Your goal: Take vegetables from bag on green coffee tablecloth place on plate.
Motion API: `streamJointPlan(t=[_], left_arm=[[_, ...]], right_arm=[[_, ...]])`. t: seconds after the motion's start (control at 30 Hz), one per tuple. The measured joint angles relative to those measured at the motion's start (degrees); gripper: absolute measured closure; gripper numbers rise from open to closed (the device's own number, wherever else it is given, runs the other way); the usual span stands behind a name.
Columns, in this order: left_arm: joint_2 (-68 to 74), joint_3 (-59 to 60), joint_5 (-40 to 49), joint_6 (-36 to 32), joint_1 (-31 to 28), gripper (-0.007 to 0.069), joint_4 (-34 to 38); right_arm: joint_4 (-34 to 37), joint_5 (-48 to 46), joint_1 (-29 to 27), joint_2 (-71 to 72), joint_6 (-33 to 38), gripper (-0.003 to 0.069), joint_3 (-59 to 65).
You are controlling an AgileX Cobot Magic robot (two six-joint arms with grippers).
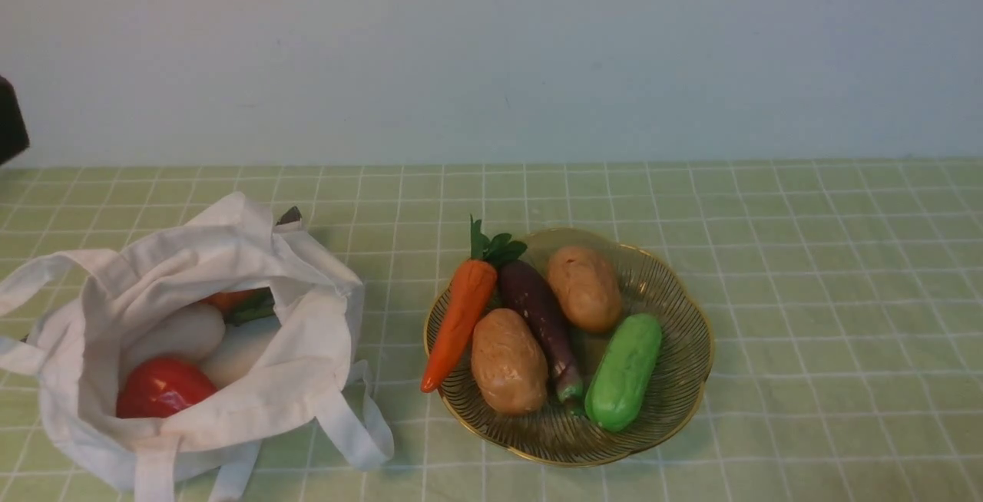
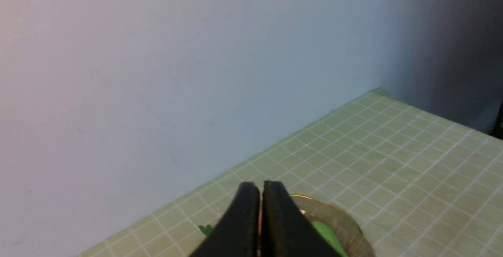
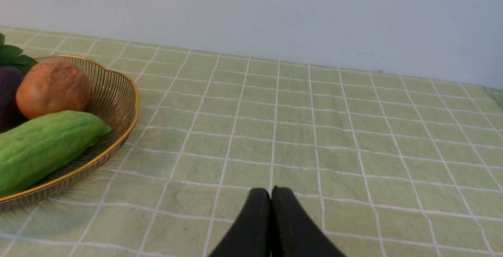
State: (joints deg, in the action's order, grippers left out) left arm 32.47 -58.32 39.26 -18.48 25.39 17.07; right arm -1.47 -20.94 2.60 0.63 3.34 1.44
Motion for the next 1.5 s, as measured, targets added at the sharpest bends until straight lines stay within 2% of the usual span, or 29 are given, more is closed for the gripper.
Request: streamJointPlan(t=[0.1, 0.23, 0.37, 0.4, 0.43, 0.47, 0.57, 0.6, 0.63, 0.73, 0.83, 1.03, 1.5], left_arm=[[-0.07, 0.00, -0.73, 2.38, 0.00, 0.0629, -4.99], [-2.12, 1.81, -2.80, 11.28, -0.52, 0.0629, -14.31], [-6.18, 7.76, -5.62, 13.66, -3.19, 0.0629, -16.37], [-9.22, 13.01, -8.46, 13.84, -6.26, 0.0629, -16.48], [-9.64, 13.75, -8.46, 13.84, -6.64, 0.0629, -16.48], [-13.46, 20.96, -12.49, 13.84, -10.24, 0.0629, -16.48], [-20.33, 34.04, -18.00, 14.16, -15.84, 0.0629, -16.48], [-20.33, 34.04, -18.00, 14.16, -16.20, 0.0629, -16.48], [-24.62, 41.46, -20.44, 14.69, -19.13, 0.0629, -16.48], [-31.01, 51.83, -21.72, 15.04, -22.53, 0.0629, -16.48], [-32.90, 58.16, -21.69, 16.03, -23.46, 0.0629, -16.48], [-33.07, 59.93, -17.38, 17.48, -23.58, 0.0629, -17.07], [-33.07, 59.93, -17.32, 17.48, -23.58, 0.0629, -17.07]], right_arm=[[0.00, 0.00, 0.00, 0.00, 0.00, 0.0673, 0.00], [0.00, 0.00, 0.00, 0.00, 0.00, 0.0673, 0.00], [0.00, 0.00, 0.00, 0.00, 0.00, 0.0673, 0.00], [0.00, 0.00, 0.00, 0.00, 0.00, 0.0673, 0.00], [0.00, 0.00, 0.00, 0.00, 0.00, 0.0673, 0.00], [0.00, 0.00, 0.00, 0.00, 0.00, 0.0673, 0.00], [0.00, 0.00, 0.00, 0.00, 0.00, 0.0673, 0.00], [0.00, 0.00, 0.00, 0.00, 0.00, 0.0673, 0.00], [0.00, 0.00, 0.00, 0.00, 0.00, 0.0673, 0.00], [0.00, 0.00, 0.00, 0.00, 0.00, 0.0673, 0.00], [0.00, 0.00, 0.00, 0.00, 0.00, 0.0673, 0.00], [0.00, 0.00, 0.00, 0.00, 0.00, 0.0673, 0.00], [0.00, 0.00, 0.00, 0.00, 0.00, 0.0673, 0.00]])
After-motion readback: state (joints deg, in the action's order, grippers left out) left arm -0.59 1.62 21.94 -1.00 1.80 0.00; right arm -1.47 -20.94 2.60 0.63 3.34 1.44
